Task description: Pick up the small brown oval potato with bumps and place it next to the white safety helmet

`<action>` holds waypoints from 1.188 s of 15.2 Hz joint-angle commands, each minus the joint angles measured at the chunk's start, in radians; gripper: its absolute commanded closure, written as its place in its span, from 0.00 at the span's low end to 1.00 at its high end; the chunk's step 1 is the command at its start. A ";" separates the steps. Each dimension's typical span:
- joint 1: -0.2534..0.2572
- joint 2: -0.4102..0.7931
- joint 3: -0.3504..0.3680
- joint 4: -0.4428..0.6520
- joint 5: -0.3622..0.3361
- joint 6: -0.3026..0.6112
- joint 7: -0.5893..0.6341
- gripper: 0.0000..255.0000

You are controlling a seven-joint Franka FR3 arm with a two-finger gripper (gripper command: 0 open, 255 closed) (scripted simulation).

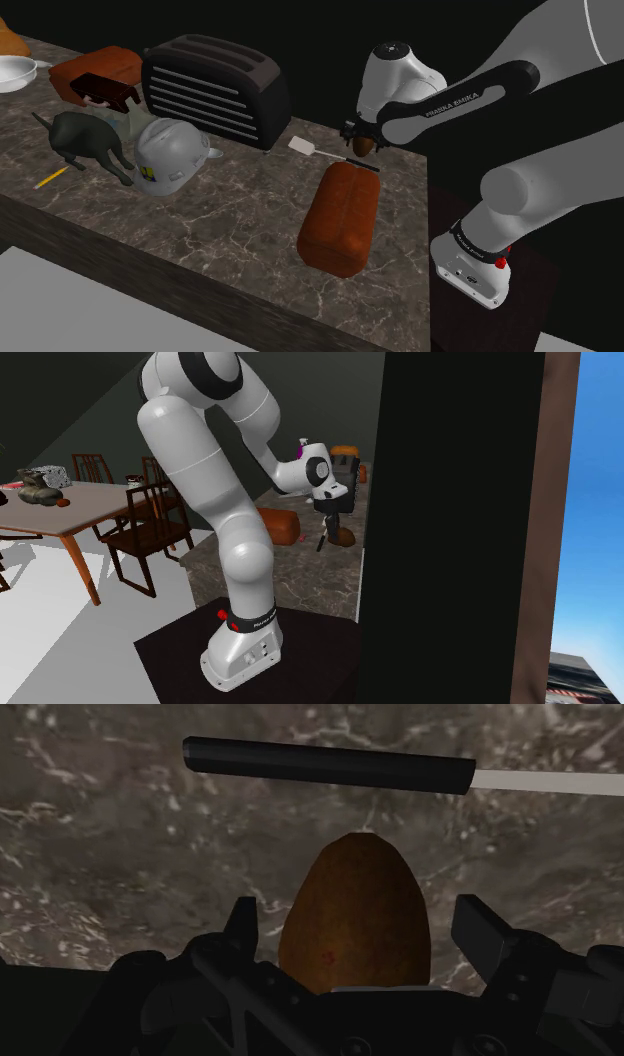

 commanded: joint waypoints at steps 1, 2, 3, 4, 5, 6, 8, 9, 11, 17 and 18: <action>0.000 0.000 0.000 0.000 0.000 0.000 0.000 0.00; 0.000 0.000 0.000 0.000 0.000 0.000 0.000 1.00; 0.000 0.000 0.000 0.000 0.000 0.000 0.000 1.00; 0.000 0.000 0.000 0.000 0.000 0.000 0.000 1.00; 0.000 0.000 0.000 0.000 0.000 0.000 0.000 1.00; 0.000 0.000 0.000 0.000 0.000 0.000 0.000 1.00; 0.000 0.000 0.000 0.000 0.000 0.000 0.000 1.00; 0.000 0.000 0.000 0.000 0.000 0.000 0.000 1.00; 0.000 0.000 0.000 0.000 0.000 0.000 0.000 1.00; 0.047 -0.074 -0.053 0.030 0.051 -0.097 -0.060 1.00; 0.053 -0.085 -0.060 0.036 0.057 -0.113 -0.068 1.00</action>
